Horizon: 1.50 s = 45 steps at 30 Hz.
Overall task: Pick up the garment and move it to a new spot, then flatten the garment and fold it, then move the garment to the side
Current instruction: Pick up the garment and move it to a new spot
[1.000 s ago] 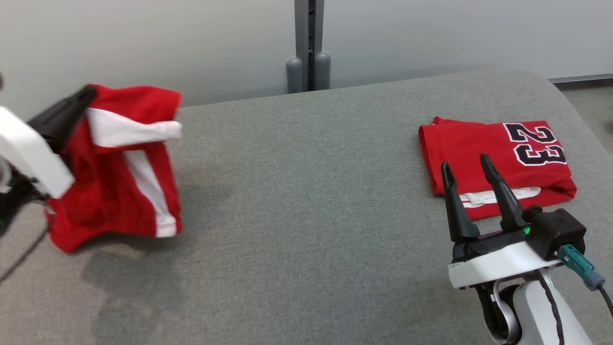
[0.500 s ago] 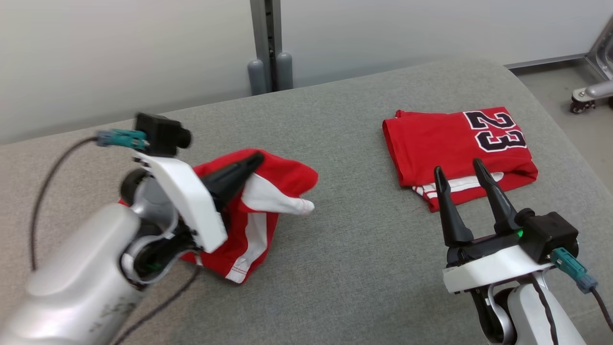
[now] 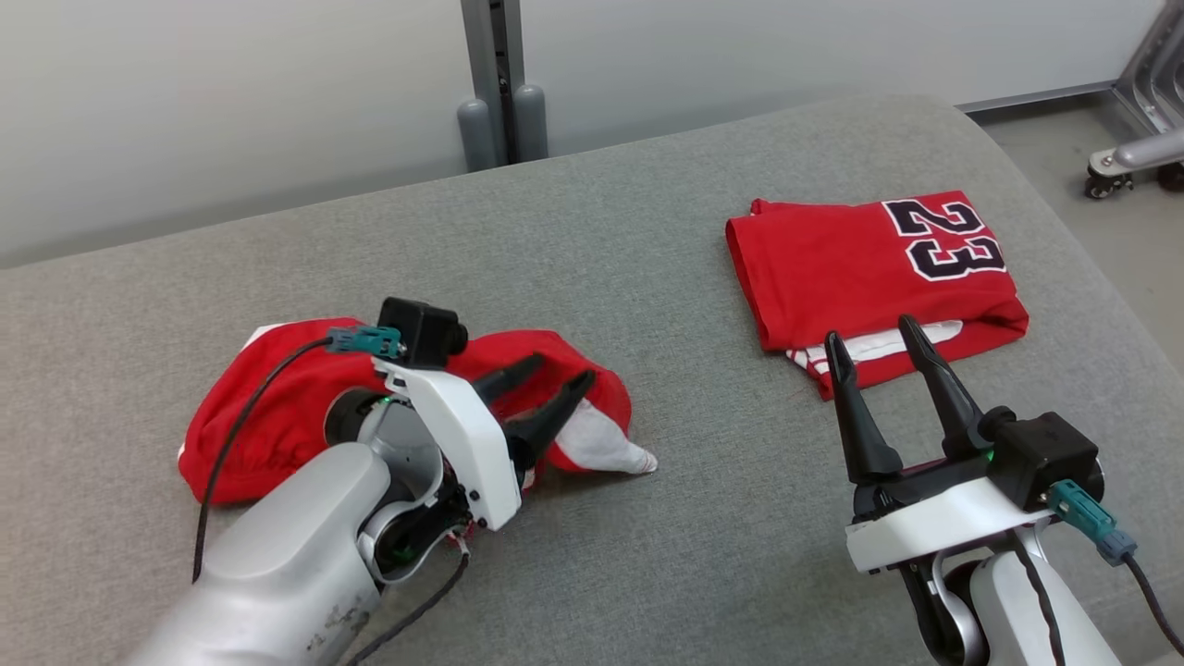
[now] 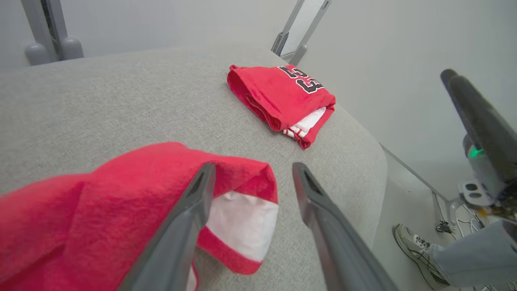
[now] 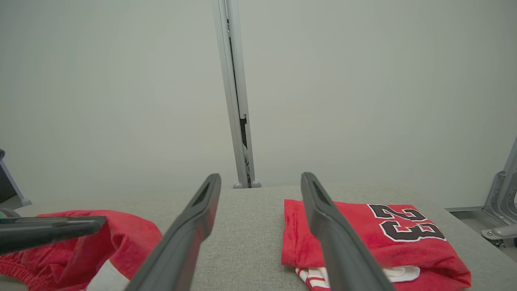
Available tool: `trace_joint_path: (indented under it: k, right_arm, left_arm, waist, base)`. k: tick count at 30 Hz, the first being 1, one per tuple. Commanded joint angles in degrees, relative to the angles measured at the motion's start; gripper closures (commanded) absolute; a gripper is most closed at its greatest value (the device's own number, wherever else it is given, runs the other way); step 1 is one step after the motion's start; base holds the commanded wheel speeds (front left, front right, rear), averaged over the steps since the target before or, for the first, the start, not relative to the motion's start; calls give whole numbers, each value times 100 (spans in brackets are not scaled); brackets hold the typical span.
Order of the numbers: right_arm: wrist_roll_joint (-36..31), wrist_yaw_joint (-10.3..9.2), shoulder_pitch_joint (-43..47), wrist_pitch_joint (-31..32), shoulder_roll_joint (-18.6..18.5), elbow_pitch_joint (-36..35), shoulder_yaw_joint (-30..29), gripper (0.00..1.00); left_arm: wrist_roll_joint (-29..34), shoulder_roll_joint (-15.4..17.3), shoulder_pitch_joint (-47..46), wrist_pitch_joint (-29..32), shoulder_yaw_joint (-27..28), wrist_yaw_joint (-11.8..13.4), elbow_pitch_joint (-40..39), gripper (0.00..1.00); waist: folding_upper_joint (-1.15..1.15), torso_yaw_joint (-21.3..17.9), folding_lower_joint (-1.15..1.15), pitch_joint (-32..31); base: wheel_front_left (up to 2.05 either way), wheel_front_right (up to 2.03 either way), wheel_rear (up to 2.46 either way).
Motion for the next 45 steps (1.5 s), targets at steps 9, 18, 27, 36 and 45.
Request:
trace_joint_path:
  k: [9,18,27,36,45]
  right_arm:
    - [-66,1,115,-27,-33,78,-77,0]
    - [-88,1,267,-28,-35,64,-241,0]
    - [-20,1,542,-28,-31,-81,-448,0]
    - [-89,1,845,-28,-32,-307,-578,0]
    - [-30,1,1022,-28,-31,-393,-654,0]
  left_arm:
    - [115,367,-77,-1081,123,-25,-262,0]
    - [298,1212,359,-1903,610,416,-823,0]
    - [468,1895,1551,-2245,1697,1239,-1835,0]
    - [1965,1316,3261,-2250,3542,1742,-2684,0]
    - [3251,398,4331,-2245,4572,1573,-2853,0]
  waist:
    - [0,416,0,-312]
    - [0,733,0,-521]
    - [0,954,0,-570]
    - [0,1072,0,-609]
    - [0,1078,0,-620]
  base:
    - [0,0,0]
    - [0,0,0]
    - [0,0,0]
    - [0,0,0]
    - [0,0,0]
